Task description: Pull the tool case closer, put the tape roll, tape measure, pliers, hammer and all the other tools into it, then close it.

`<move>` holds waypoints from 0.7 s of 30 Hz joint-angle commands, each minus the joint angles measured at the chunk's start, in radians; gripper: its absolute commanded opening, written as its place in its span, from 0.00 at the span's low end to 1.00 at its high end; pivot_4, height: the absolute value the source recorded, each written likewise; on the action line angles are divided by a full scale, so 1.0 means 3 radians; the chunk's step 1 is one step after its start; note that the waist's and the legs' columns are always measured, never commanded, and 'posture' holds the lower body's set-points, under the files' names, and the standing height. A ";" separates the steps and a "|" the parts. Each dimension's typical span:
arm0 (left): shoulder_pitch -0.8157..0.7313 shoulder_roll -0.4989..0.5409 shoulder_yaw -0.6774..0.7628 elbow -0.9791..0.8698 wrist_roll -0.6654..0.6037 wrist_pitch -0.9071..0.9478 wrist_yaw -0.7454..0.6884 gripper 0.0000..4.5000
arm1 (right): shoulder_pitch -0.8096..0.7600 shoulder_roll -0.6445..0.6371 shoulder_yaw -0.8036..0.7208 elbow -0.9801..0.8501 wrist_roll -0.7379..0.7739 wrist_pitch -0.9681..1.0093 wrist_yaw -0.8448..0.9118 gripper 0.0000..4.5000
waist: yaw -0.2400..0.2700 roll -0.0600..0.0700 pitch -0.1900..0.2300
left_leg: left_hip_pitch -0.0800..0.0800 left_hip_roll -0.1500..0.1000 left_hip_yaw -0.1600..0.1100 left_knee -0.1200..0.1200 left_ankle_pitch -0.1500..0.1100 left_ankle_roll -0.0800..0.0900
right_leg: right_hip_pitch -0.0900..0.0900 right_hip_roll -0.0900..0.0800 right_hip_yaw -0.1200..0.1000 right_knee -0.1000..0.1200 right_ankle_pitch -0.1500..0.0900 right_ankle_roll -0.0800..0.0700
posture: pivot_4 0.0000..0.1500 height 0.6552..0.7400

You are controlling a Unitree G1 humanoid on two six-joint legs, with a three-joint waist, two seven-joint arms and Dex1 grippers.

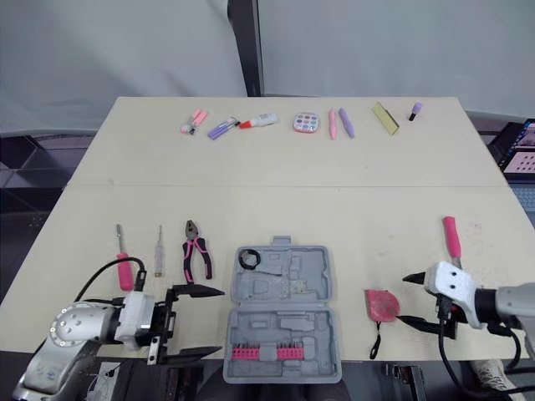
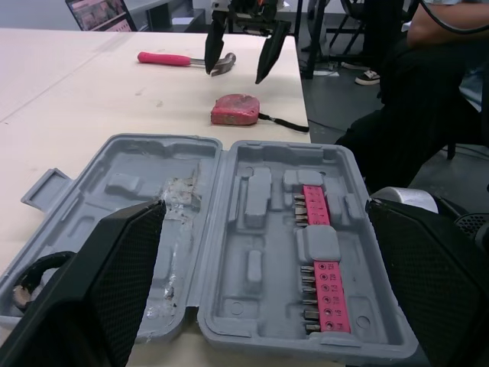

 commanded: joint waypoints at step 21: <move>0.0090 0.0014 -0.0014 -0.0107 0.0098 -0.0043 0.0182 1.00 | -0.0563 0.0113 0.0634 0.0767 -0.0379 -0.0735 0.0087 0.98 | 0.0000 0.0000 0.0000 | -0.0002 0.0000 -0.0001 0.0002 0.0000 0.0000 | -0.0001 -0.0001 -0.0002 0.0000 0.0000 0.0000 | 1.00 0.69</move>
